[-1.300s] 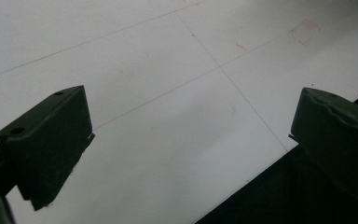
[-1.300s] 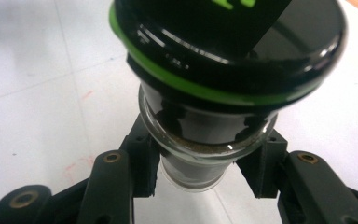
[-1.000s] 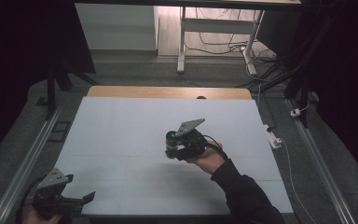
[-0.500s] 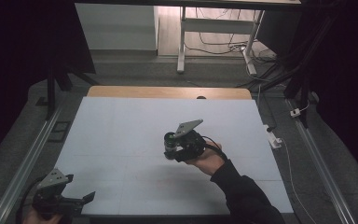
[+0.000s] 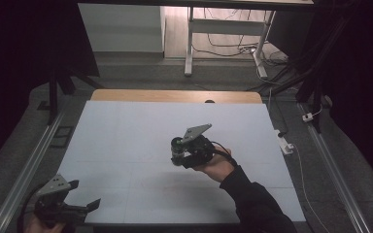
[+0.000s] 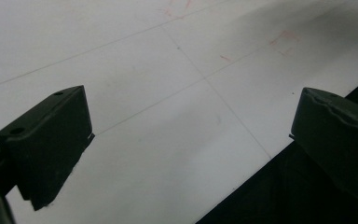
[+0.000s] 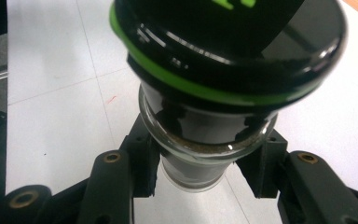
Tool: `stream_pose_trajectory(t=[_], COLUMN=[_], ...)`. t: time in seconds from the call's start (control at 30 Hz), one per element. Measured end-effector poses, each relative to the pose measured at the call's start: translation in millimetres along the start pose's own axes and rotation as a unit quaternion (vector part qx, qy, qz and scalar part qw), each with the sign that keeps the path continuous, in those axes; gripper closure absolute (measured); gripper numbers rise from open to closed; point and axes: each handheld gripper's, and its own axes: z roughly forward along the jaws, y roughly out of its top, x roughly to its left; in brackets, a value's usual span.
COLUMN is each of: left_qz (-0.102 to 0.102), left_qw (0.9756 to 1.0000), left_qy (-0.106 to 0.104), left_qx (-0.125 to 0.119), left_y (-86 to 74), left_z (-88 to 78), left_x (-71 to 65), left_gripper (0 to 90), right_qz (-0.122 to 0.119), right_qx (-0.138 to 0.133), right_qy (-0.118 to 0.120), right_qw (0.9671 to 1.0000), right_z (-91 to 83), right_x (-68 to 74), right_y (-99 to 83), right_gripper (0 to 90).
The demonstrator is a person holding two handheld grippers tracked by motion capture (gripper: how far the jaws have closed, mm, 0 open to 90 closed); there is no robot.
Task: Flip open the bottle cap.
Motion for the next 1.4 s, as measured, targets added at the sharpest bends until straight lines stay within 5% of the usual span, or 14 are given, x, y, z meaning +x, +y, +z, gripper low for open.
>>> stream_pose_trajectory(t=[0.53, 0.77, 1.07, 1.4], left_qz=[0.038, 0.059, 0.07, 0.085], left_qw=[0.9975, 0.9941, 0.993, 0.9892], left_qy=[-0.054, -0.082, -0.088, -0.109], left_qx=[-0.027, -0.04, -0.036, -0.049], left_y=[16.6, 31.0, 48.3, 73.7], left_z=[8.1, 16.2, 26.8, 36.5], left_x=[-4.6, -11.7, -17.4, -25.8], left_gripper=[0.0, 0.1, 0.0, 0.0], right_qz=[-0.003, -0.006, -0.007, -0.004], right_qx=[0.0, 0.0, 0.002, 0.001], right_qy=[0.0, 0.001, 0.004, 0.005], right_qw=[1.0, 1.0, 1.0, 1.0], right_z=[0.2, 0.6, 2.8, 4.7], right_x=[1.5, 2.5, 2.7, 3.0], right_y=[2.3, 3.8, 4.3, 5.8], right_gripper=[53.1, 53.1, 53.0, 53.1])
